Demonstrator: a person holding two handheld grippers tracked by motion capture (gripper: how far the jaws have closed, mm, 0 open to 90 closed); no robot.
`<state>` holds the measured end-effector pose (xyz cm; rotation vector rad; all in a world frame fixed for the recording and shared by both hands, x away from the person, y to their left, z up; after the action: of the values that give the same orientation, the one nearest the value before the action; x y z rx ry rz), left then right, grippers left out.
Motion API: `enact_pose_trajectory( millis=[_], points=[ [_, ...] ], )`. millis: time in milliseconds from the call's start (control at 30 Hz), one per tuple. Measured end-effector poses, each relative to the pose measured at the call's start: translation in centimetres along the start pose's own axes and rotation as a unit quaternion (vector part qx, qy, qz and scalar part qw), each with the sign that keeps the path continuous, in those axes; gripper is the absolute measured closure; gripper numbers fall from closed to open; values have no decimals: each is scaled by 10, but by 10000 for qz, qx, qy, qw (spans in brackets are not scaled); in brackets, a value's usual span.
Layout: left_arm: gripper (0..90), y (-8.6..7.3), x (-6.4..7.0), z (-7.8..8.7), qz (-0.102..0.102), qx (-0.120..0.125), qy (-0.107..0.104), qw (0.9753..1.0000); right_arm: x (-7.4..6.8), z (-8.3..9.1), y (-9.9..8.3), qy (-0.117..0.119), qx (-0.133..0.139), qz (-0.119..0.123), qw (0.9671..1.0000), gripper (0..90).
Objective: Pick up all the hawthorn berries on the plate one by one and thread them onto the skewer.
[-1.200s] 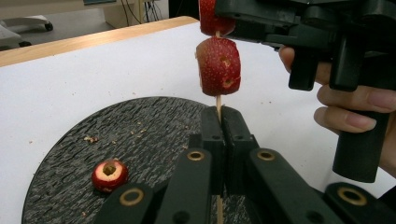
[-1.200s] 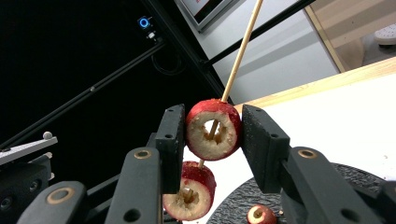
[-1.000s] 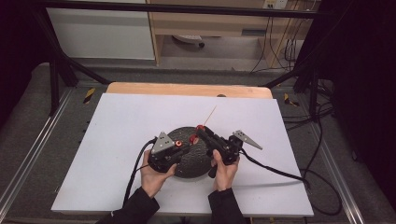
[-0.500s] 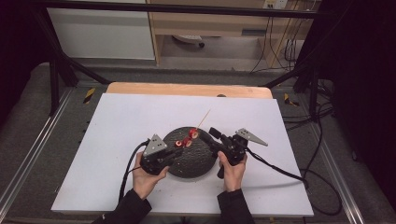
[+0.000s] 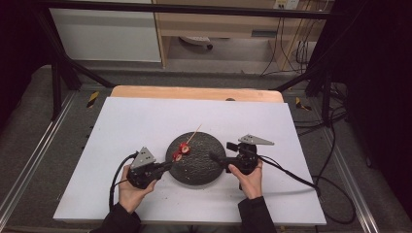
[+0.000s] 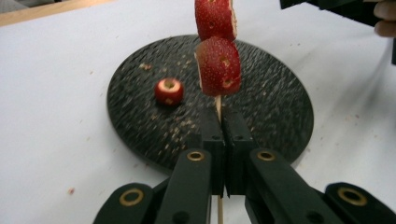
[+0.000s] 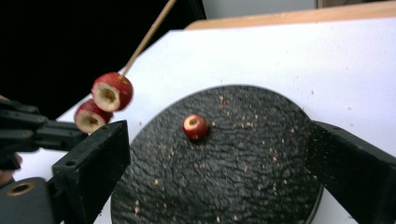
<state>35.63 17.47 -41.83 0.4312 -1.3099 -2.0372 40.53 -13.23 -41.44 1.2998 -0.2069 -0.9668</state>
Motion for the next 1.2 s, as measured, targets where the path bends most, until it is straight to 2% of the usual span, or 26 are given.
enact_pose_trajectory(
  millis=[233, 500, 767, 867, 967, 1200],
  points=[
    [883, -19, -15, 22, 130, -66, 93, 9999, 1, -1, -6, -53, -528, 186, 9984, 34],
    [883, -38, -29, 37, 309, -144, 156, 9993, 0, -8, -9, -139, -1054, 460, 9933, 12],
    [883, -46, -35, 47, 326, -163, 119, 9993, -12, -24, -2, -177, -1441, 751, 9865, 13],
    [883, -46, -36, 48, 341, -138, 103, 9993, -18, -32, 3, -208, -1598, 912, 9827, 16],
    [883, -47, -36, 48, 337, -167, 83, 9993, -23, -41, 9, -215, -1661, 959, 9812, 28],
    [883, -48, -36, 48, 323, -195, 66, 9993, -31, -66, 18, -260, -2009, 1179, 9722, 44]
  ],
)
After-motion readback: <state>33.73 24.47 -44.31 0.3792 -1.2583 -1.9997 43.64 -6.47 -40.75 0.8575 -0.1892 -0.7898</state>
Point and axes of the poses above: each handheld gripper's, and its own axes: z roughly backward along the jaws, y roughly out of its top, x roughly to its right, the point moved 2 cm from there along -z, roughly forward along the jaws, and after that the axes turned 5 degrees about x, right-handed, at the moved point
